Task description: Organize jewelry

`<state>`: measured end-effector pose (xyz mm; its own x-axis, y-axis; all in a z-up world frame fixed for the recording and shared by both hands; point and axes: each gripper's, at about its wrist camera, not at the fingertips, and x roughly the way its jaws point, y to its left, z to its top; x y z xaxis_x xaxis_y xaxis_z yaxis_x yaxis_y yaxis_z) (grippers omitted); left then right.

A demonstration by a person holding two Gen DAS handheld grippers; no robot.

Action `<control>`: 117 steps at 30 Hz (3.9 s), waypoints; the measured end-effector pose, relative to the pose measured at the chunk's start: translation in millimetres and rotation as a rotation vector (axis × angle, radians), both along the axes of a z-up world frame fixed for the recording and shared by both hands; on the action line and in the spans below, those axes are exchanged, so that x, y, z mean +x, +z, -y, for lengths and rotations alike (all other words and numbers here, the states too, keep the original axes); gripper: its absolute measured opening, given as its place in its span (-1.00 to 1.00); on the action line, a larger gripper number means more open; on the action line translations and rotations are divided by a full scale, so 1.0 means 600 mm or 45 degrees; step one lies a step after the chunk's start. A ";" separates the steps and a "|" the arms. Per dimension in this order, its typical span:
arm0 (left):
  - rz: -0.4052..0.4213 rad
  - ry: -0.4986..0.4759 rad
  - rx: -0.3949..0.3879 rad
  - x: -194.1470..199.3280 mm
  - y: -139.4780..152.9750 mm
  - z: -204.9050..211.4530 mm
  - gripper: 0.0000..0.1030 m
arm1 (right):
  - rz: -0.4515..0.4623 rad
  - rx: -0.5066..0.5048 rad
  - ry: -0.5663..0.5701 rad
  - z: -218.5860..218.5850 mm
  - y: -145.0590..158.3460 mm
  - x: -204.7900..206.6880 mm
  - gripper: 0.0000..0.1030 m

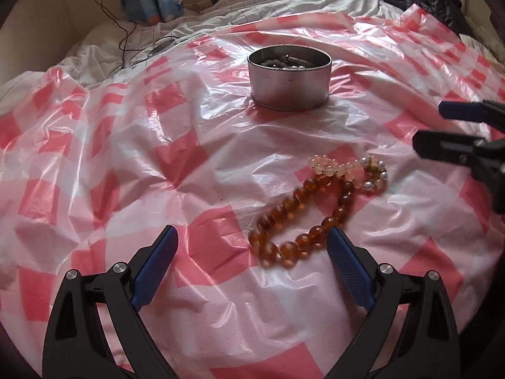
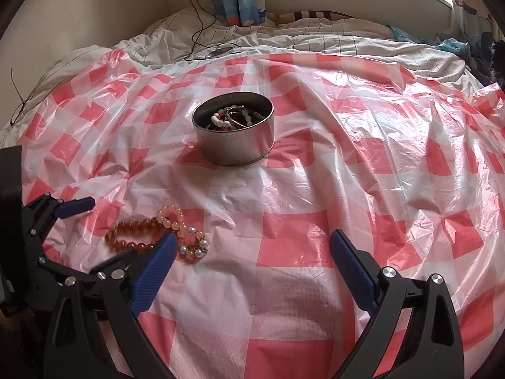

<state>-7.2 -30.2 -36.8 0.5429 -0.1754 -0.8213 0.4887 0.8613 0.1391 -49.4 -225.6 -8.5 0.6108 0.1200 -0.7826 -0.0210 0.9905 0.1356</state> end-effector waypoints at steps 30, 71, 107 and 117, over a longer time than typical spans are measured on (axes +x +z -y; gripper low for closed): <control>-0.144 -0.108 -0.424 0.013 0.036 -0.059 -0.80 | -0.093 0.129 0.319 -0.069 -0.030 0.040 -0.83; 0.055 0.114 -0.391 0.173 0.082 0.025 0.50 | 0.158 0.787 -0.090 0.127 0.021 0.173 0.09; 0.213 0.207 -0.287 0.020 0.105 0.012 0.85 | 0.212 0.028 -0.215 0.029 0.059 -0.028 0.85; 0.217 0.251 -0.234 0.026 0.100 0.010 0.85 | 0.204 0.026 -0.225 0.031 0.054 -0.027 0.85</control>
